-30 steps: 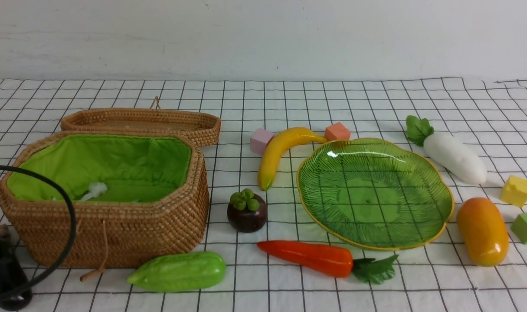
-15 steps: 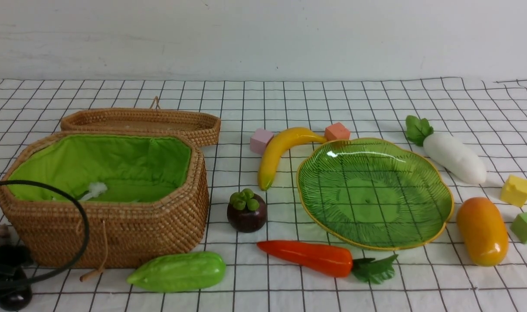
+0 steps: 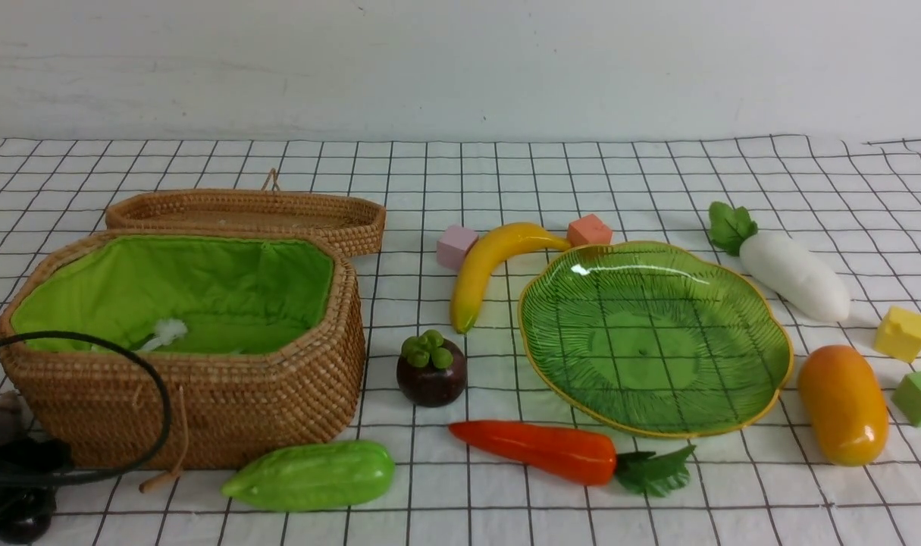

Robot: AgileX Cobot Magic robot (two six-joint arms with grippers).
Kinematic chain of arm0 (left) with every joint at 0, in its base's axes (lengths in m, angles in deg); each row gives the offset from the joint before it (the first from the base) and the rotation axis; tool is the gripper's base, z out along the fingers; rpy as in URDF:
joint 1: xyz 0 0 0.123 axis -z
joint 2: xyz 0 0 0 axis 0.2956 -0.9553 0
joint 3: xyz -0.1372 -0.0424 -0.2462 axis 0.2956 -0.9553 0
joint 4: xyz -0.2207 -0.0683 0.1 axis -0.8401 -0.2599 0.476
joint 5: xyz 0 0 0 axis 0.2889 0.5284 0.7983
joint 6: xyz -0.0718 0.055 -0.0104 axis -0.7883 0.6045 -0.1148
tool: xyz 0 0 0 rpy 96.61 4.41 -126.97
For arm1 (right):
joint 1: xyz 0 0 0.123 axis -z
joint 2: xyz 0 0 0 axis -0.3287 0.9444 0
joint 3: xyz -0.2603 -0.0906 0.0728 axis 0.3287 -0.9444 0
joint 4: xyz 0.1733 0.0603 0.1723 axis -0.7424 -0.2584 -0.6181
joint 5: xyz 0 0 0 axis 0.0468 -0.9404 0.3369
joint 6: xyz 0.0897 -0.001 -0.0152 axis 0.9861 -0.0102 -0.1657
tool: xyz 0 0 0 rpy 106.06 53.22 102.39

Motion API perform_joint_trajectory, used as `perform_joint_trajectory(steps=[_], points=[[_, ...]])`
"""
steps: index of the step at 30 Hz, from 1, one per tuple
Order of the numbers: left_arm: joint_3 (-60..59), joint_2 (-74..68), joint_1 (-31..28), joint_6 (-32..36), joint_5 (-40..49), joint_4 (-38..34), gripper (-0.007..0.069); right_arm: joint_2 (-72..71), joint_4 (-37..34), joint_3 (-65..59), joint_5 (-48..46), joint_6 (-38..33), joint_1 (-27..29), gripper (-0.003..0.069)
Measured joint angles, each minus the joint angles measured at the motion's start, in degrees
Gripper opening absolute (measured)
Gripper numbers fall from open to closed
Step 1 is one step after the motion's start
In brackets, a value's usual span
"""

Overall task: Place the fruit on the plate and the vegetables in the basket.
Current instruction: Use the left arm to grab an eggplant and put it into the left basket

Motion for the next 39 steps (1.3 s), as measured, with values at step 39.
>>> perform_joint_trajectory(steps=[39], points=[[16.2,34.3,10.5,48.8,29.2,-6.1,0.0387,0.0,5.5,0.0,4.8,3.0,0.0,0.0067]])
